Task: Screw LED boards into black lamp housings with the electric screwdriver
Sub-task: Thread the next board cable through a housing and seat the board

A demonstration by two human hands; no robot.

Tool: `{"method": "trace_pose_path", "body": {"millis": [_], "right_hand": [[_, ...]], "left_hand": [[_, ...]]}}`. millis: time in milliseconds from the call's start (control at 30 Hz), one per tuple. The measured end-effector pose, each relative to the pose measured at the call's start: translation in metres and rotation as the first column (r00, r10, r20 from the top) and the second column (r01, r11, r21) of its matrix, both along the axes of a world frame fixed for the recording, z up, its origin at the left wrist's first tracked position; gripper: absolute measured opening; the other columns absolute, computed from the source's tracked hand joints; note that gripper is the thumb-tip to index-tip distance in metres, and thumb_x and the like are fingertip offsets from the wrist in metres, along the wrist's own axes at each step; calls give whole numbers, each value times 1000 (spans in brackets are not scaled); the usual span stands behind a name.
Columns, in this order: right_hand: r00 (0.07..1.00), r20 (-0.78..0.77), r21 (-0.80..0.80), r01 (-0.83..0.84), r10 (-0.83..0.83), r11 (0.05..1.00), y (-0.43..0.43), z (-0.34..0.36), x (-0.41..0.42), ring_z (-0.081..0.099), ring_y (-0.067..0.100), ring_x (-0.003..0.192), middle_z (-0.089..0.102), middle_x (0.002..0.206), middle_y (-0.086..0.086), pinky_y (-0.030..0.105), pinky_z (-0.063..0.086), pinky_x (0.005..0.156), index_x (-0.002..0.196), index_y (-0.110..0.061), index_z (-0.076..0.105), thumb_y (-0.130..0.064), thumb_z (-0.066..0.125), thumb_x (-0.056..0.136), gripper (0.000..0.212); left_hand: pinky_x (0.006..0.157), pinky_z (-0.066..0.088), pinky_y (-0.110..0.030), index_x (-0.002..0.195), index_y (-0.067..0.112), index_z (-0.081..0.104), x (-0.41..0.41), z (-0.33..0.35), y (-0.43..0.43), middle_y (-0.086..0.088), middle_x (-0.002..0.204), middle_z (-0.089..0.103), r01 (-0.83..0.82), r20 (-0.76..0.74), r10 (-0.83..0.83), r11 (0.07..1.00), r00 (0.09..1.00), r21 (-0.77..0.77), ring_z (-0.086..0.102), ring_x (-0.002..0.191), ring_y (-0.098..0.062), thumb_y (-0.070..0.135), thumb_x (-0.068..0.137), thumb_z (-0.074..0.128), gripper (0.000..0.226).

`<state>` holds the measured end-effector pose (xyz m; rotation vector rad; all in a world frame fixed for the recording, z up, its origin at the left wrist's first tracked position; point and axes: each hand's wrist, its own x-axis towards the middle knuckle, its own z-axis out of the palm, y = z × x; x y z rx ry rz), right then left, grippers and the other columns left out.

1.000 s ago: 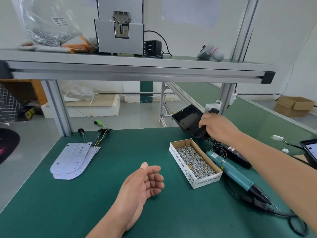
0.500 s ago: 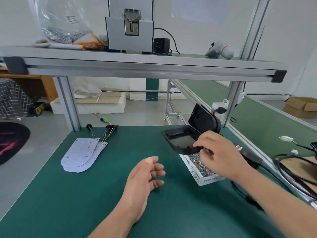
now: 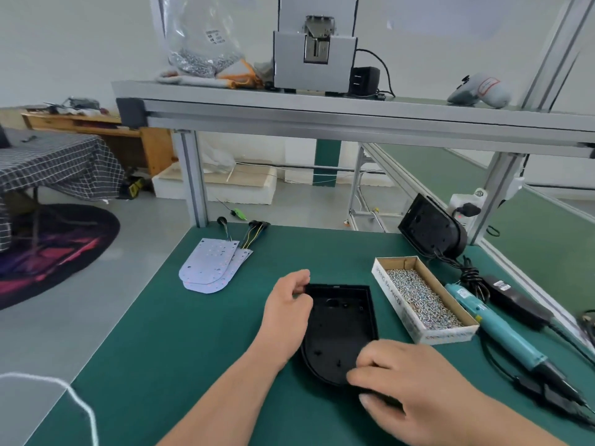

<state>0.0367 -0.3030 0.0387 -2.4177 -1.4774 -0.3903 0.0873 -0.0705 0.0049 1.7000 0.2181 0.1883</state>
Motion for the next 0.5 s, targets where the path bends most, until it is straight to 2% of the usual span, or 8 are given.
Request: {"method": "trace_pose_path", "body": {"millis": [133, 200, 267, 367, 433, 500], "right_hand": [[966, -259, 196, 64, -11, 978, 4, 10, 15, 62, 7, 73, 65, 105, -18, 28, 51, 63, 109, -35, 74, -45, 68, 100, 15], [951, -304, 278, 148, -59, 949, 18, 19, 34, 63, 13, 74, 68, 99, -12, 30, 52, 67, 99, -36, 73, -48, 61, 102, 18], [935, -329, 306, 241, -136, 921, 40, 25, 59, 66, 18, 82, 68, 91, -7, 40, 53, 73, 87, -35, 70, -46, 60, 101, 20], [886, -396, 269, 364, -242, 892, 83, 30, 104, 65, 13, 87, 68, 87, -9, 39, 53, 81, 83, -30, 70, -42, 61, 100, 23], [858, -417, 186, 402, -299, 896, 115, 31, 132, 64, 11, 86, 69, 88, -7, 36, 53, 84, 85, -22, 71, -42, 61, 101, 27], [846, -438, 116, 388, -303, 914, 150, 31, 154, 64, 11, 84, 72, 89, -5, 35, 54, 82, 89, -19, 72, -41, 59, 102, 29]], "left_hand": [[84, 36, 5, 138, 32, 61, -3, -1, 2, 22, 126, 59, -9, -11, 10, 997, 1000, 81, 52, 120, 10, -1, 92, 50, 57], [83, 38, 0, 135, 35, 62, -3, -2, 2, 19, 124, 59, -29, -10, 30, 997, 999, 65, 54, 119, 6, 2, 92, 52, 56], [87, 39, -6, 128, 39, 62, -4, -2, 3, 17, 121, 59, -71, 13, 71, 996, 997, 61, 55, 113, 6, 6, 93, 55, 49], [101, 46, -23, 124, 41, 61, -3, 2, 18, 22, 124, 58, -176, 64, 170, 977, 983, 121, 55, 116, 5, 16, 98, 54, 37], [109, 45, -34, 133, 32, 62, 1, 5, 39, 18, 135, 56, -288, 91, 274, 910, 957, 297, 51, 128, -6, 18, 98, 52, 39], [118, 32, -39, 141, 23, 57, 5, 6, 62, 7, 152, 48, -374, 97, 387, 750, 917, 545, 37, 143, -17, 19, 98, 52, 44]]}}
